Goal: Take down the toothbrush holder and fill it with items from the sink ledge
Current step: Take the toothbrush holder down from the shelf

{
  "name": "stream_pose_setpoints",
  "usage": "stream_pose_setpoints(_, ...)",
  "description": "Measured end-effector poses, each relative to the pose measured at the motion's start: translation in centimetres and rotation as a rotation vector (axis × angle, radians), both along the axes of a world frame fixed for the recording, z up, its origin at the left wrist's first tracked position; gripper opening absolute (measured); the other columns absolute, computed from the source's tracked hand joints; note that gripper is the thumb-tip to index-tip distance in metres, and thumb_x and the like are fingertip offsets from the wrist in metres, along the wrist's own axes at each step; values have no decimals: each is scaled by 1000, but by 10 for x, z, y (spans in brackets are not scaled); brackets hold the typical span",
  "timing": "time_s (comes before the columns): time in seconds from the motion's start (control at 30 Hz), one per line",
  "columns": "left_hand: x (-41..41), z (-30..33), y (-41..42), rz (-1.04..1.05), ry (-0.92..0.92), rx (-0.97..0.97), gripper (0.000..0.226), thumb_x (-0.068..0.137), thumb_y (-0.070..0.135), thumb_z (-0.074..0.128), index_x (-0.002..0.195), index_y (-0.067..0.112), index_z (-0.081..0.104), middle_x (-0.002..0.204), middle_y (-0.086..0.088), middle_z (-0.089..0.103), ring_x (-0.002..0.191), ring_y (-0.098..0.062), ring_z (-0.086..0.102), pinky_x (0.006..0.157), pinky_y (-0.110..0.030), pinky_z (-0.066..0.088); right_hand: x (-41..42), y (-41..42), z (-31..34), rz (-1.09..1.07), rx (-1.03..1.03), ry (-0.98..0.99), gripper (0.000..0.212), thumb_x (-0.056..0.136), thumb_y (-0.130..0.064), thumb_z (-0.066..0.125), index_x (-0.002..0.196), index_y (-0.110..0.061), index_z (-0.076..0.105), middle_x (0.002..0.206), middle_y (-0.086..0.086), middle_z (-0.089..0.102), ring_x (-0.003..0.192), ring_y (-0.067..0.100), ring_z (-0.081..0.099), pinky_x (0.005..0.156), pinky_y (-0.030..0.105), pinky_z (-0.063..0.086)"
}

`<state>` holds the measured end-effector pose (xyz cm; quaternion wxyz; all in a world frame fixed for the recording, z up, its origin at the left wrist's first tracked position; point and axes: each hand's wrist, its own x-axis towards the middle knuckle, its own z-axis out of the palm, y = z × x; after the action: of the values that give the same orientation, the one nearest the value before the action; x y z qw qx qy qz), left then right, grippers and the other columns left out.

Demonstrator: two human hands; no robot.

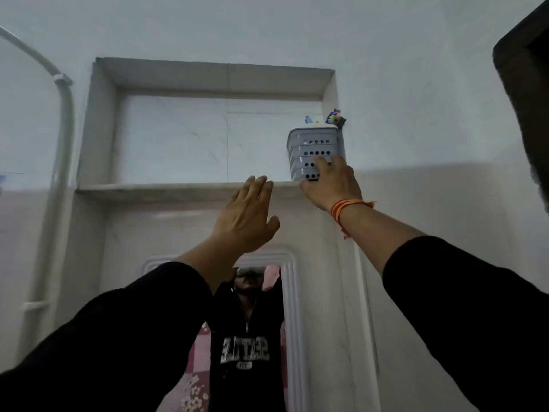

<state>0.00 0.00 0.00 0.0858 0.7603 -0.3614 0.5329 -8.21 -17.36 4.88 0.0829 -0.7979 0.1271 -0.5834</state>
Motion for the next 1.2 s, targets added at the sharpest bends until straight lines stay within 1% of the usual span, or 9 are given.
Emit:
stream_pose_setpoints(0.1,23,-7,-8,54,15,-9,85,94,51,43,160,6,13,171,-4,-1,158,-20,0,127,-45,15,23,-7,6,-29,29,0,67,92,-50,52,152,-26,37,159,15,23,140,39,34,114,47,39)
stream_pose_setpoints(0.2,39,-16,-8,77,-54,-13,69,85,52,50,134,4,55,171,2,-4,158,-17,4,125,-46,21,42,1,0,-95,4,-33,73,92,-51,54,154,-23,31,159,20,18,141,41,30,110,50,41)
stream_pose_setpoints(0.27,41,-14,-4,64,-99,-8,61,81,52,52,123,10,63,171,1,0,158,-16,7,125,-45,22,46,4,-1,-112,-41,-73,71,91,-54,54,152,-23,35,155,19,24,136,41,33,103,49,47)
stream_pose_setpoints(0.4,42,-11,2,44,-135,26,76,77,50,56,143,15,45,170,-2,7,157,-20,12,124,-41,25,45,-1,16,-39,-40,-171,61,85,-54,61,136,-21,51,141,14,37,125,39,43,91,44,51)
stream_pose_setpoints(0.57,45,-6,3,41,-113,26,103,78,49,56,162,16,7,171,0,1,157,-16,6,126,-35,19,48,0,50,100,290,-190,103,68,-62,76,146,-12,29,136,15,44,118,34,55,92,43,52)
stream_pose_setpoints(0.67,47,-9,-1,-1,-81,-16,107,75,51,58,162,20,3,171,2,3,157,-16,7,124,-36,21,54,4,59,232,434,-152,107,62,-63,81,141,-12,30,132,12,53,113,29,60,83,37,50)
stream_pose_setpoints(0.83,40,-8,-13,-12,-45,-71,109,75,56,59,162,23,2,169,4,3,157,-18,6,123,-39,21,45,9,58,180,406,-266,102,57,-64,83,133,-9,42,126,9,59,109,26,62,72,31,44)
stream_pose_setpoints(1.0,37,-10,-15,-15,23,-79,112,74,57,62,162,25,0,169,5,-1,157,-18,2,123,-39,20,31,14,49,190,364,-314,107,53,-64,85,134,-10,42,126,9,60,112,28,63,79,34,52)
stream_pose_setpoints(1.2,27,-7,-6,-89,97,-67,104,79,54,62,162,23,9,169,8,4,156,-17,6,119,-42,33,-11,22,30,234,353,-291,112,57,-62,87,140,-8,37,136,11,53,124,28,57,92,38,52)
